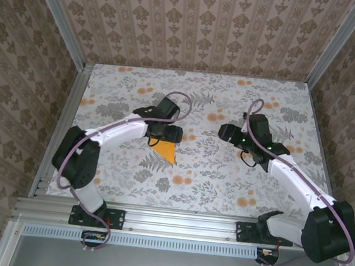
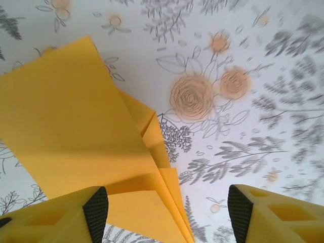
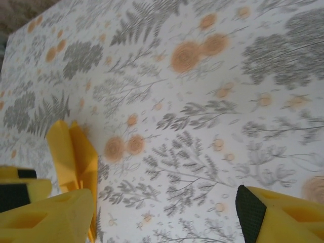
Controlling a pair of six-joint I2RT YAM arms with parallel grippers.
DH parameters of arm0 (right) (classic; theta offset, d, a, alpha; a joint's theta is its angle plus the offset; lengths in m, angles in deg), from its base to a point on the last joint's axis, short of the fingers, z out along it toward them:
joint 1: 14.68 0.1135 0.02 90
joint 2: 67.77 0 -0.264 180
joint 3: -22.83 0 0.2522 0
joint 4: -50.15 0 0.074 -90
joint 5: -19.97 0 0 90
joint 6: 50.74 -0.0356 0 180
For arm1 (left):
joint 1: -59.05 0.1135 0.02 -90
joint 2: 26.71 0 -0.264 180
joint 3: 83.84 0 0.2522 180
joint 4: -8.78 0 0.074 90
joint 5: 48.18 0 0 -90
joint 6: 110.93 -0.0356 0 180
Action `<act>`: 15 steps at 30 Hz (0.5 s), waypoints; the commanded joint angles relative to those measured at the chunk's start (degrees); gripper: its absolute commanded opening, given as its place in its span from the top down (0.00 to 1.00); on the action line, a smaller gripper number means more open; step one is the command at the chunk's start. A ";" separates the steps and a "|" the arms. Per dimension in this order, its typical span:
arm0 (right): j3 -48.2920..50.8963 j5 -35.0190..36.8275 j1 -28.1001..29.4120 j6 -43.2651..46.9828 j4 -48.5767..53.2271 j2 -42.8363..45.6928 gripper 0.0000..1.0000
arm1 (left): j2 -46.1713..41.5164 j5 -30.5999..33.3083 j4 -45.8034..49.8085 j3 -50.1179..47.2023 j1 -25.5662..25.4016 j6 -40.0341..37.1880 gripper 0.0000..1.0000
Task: Fold a paper plane with a square sheet of paper (pick it up from the middle)
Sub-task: Turn over the paper at the center of the table, then move the paper to the center of the table.
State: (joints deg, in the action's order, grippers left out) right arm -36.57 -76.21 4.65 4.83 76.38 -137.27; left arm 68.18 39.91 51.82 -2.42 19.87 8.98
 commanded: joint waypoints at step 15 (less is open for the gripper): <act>-26.69 -1.83 28.92 4.06 1.13 -34.80 0.59 | -24.48 -8.55 -8.45 -26.01 21.62 10.51 0.25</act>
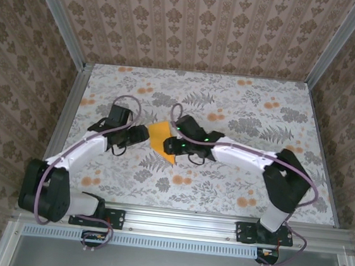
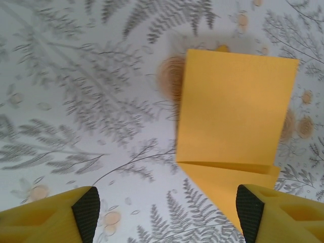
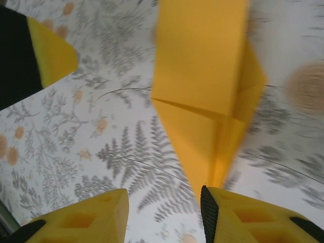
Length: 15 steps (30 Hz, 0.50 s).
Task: Fold a paper plane with a square sheet of paper (pick it up from the middle)
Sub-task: Move the paper to the center of the table.
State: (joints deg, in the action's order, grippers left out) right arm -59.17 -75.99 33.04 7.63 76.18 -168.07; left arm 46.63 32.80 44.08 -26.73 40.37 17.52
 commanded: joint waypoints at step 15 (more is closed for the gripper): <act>-13.92 0.28 -1.15 2.85 6.25 -19.40 0.61 | -5.32 -2.16 -0.17 -4.46 2.68 1.23 0.23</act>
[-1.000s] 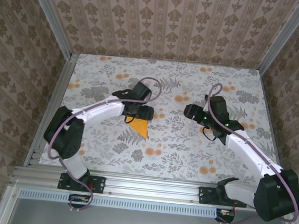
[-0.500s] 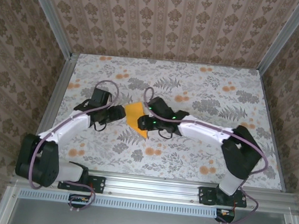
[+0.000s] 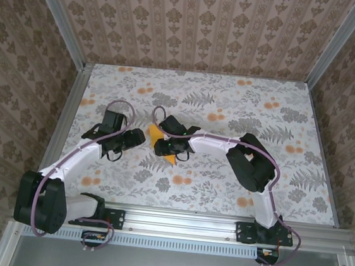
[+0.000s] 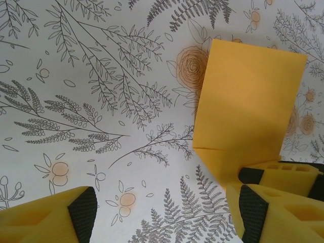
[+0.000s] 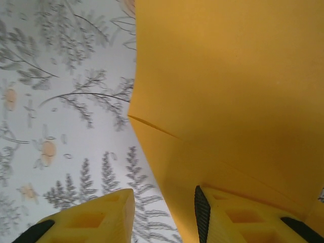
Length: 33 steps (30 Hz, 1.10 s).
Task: Fold a paper plane with a square sheet of paper (pick it up from the middle)
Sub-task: Move the paper to the center of the table.
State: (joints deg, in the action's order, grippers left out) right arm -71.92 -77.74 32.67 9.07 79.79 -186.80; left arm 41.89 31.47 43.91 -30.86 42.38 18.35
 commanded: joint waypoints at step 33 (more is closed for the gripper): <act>28.61 -27.64 -14.83 7.05 -10.36 17.68 0.67 | 23.37 -8.81 -19.91 12.25 -18.78 4.11 0.66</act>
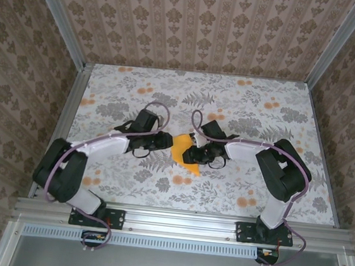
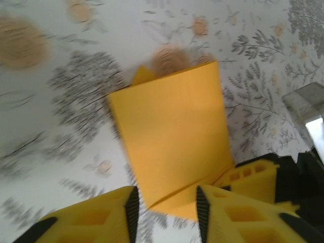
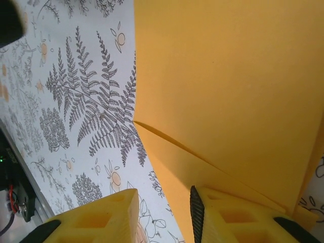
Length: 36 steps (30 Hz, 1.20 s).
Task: Fold a paper plane with a square sheet of paper (pick it up from the middle)
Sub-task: Fold the wing for the fifth time at the center of the table.
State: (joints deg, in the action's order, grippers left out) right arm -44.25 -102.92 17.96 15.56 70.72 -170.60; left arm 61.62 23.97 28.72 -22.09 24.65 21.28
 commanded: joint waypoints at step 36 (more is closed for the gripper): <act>0.02 14.51 -1.00 -3.34 2.86 0.62 0.80 | 14.45 3.47 6.06 14.42 -3.31 1.35 0.74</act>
State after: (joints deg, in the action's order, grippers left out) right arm -43.26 -91.09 17.39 12.26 71.04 -168.79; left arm 79.37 26.64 33.72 -7.73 21.51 22.00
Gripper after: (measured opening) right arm 0.205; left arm 0.250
